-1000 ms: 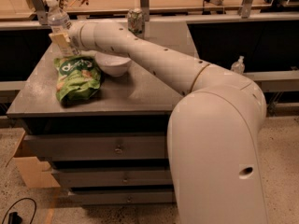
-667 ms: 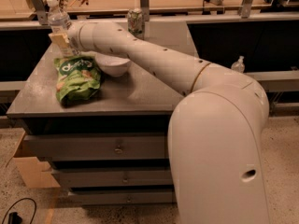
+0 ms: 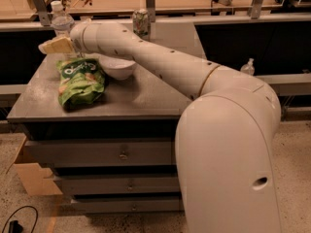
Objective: Move blue plastic bottle near green rice chip bag
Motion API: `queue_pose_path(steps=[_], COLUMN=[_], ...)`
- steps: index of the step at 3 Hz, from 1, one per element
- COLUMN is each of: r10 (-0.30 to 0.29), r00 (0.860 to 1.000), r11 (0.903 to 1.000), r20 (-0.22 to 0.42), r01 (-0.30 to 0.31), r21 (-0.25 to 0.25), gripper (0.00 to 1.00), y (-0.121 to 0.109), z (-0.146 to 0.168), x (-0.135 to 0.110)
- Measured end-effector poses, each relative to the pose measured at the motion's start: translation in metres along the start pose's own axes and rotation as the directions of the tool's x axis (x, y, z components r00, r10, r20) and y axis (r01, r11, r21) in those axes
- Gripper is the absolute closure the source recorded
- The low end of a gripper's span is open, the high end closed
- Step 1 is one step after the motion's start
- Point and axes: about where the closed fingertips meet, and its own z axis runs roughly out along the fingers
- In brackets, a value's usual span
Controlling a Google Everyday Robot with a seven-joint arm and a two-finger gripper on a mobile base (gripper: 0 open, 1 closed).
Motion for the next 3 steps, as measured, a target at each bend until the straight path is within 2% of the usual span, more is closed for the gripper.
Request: queue_pose_path(steps=[1, 2, 3], r10=[-0.005, 0.0, 0.028], r00=[1.0, 1.0, 1.0], r11=[1.0, 0.9994, 0.995], r20=[-0.006, -0.015, -0.015], r01=[0.005, 0.001, -0.026], r21=[-0.001, 0.035, 0.096], gripper=[0.0, 0.0, 0.0], y=[-0.011, -0.034, -0.053], z=[-0.015, -0.054, -0.1], x=[-0.011, -0.023, -0.024])
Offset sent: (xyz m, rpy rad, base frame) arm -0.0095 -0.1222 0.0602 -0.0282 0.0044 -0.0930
